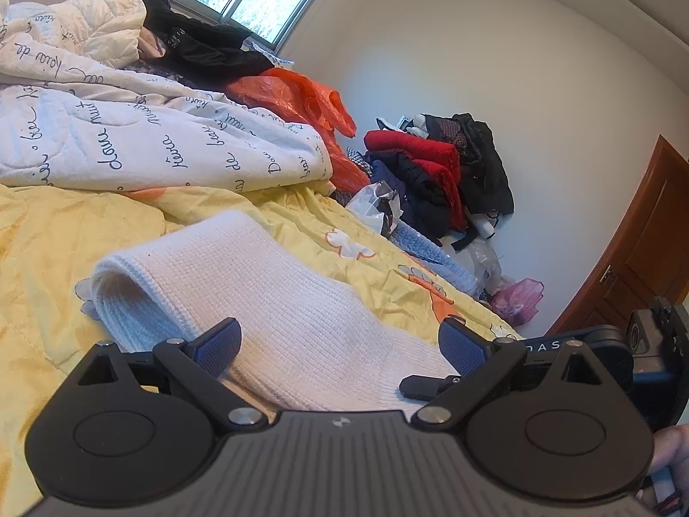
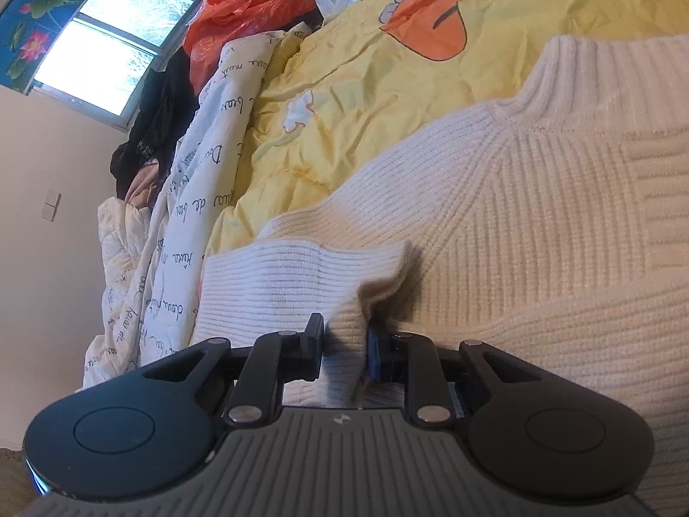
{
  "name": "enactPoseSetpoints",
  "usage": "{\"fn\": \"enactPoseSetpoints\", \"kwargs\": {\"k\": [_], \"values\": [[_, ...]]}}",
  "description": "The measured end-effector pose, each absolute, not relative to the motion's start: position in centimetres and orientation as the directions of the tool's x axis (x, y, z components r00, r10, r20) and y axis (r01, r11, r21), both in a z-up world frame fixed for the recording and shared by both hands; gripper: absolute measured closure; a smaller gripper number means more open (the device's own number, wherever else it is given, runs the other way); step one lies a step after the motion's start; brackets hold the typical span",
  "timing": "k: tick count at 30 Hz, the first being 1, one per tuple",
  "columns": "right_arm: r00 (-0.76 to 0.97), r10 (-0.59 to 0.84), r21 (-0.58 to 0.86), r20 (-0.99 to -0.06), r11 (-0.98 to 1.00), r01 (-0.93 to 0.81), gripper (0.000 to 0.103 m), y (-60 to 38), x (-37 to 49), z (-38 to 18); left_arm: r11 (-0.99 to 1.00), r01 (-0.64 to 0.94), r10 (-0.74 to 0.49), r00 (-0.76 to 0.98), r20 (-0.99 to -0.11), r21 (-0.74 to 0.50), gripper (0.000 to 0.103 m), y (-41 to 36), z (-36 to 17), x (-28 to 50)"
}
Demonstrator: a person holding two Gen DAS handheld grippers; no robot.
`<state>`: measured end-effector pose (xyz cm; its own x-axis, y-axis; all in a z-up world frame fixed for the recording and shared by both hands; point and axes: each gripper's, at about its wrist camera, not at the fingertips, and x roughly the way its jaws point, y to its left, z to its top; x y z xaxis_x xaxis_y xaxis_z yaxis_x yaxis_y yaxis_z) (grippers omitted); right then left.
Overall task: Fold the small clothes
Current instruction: 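Grasp the sweater hem with the right gripper, then fold the hem up toward the collar with the right gripper and release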
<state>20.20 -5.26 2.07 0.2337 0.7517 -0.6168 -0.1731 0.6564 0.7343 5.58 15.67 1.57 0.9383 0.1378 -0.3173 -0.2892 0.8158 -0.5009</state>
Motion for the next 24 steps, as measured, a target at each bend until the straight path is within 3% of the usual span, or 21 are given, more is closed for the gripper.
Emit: {"fn": "enactPoseSetpoints", "kwargs": {"k": [2, 4, 14, 24], "values": [[0.249, 0.739, 0.71, -0.627, 0.673, -0.208, 0.088, -5.1, 19.9, 2.3, 0.816, -0.288, 0.136, 0.939, -0.317, -0.501, 0.004, 15.7, 1.6, 5.6], [0.274, 0.725, 0.678, -0.632, 0.688, -0.26, 0.09, -4.9, 19.5, 3.1, 0.817, -0.288, 0.139, 0.939, -0.315, -0.5, 0.004, 15.6, 1.6, 5.6], [0.35, 0.746, 0.695, -0.567, 0.661, -0.284, 0.091, -9.7, 19.4, 6.0, 0.846, -0.278, 0.163, 0.947, -0.275, -0.456, 0.004, 14.9, 2.0, 5.2], [0.451, 0.677, 0.662, -0.581, 0.716, -0.222, 0.091, -19.5, 18.0, 6.8, 0.855, -0.266, 0.149, 0.948, -0.281, -0.445, 0.004, 14.5, 1.8, 5.3]]}}
